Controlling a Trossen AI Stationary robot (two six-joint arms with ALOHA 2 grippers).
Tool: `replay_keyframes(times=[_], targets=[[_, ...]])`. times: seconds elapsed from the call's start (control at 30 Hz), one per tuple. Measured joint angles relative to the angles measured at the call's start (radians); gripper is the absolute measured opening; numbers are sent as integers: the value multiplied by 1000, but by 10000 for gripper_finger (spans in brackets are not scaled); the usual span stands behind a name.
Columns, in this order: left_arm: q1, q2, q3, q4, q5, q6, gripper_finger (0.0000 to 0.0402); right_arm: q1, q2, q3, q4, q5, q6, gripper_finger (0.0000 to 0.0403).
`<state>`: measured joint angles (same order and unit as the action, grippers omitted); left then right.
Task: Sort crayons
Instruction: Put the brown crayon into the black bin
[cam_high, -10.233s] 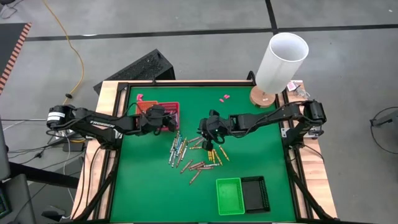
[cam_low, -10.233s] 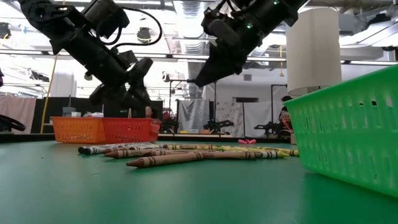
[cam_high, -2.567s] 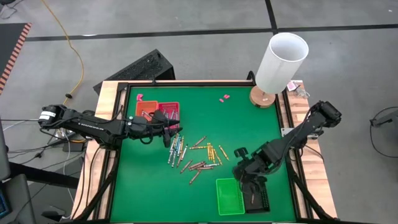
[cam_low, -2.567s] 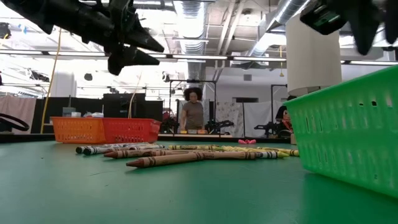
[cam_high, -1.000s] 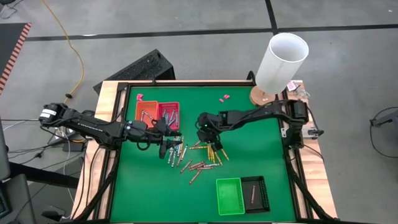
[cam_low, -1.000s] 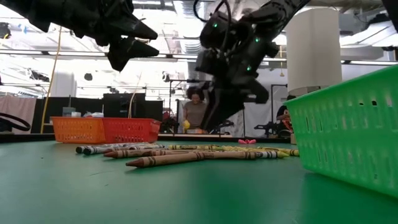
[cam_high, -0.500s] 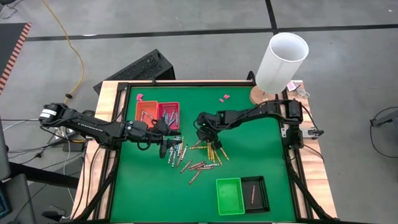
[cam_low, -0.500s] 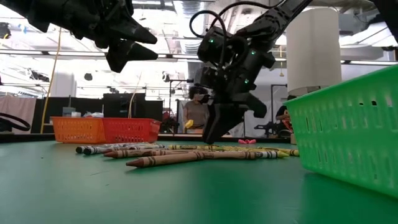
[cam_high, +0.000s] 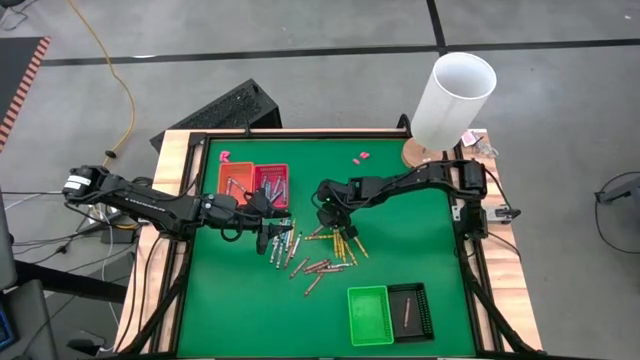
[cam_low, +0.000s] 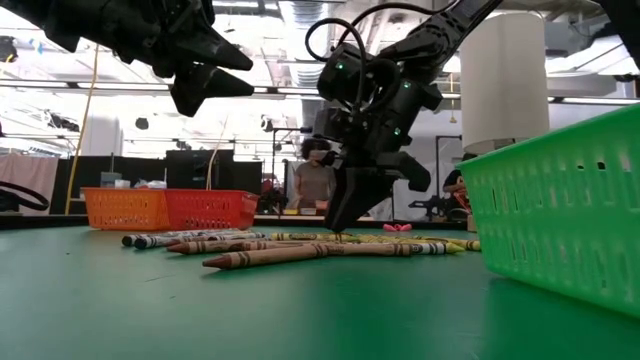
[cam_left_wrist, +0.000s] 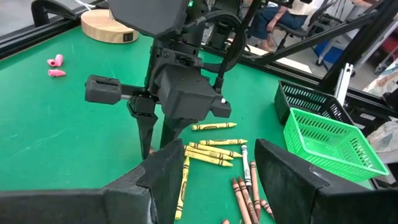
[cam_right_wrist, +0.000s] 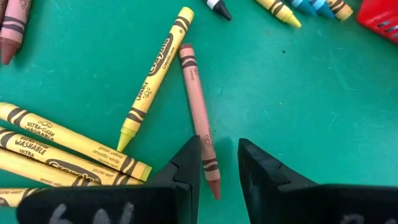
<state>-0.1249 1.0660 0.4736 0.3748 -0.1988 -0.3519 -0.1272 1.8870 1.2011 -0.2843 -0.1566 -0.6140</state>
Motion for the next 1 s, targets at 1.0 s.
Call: replay_keyframes(times=[1.0], targets=[[0,0,0,31,-78,12,187,-36,-44,-4,35,65,231,2]])
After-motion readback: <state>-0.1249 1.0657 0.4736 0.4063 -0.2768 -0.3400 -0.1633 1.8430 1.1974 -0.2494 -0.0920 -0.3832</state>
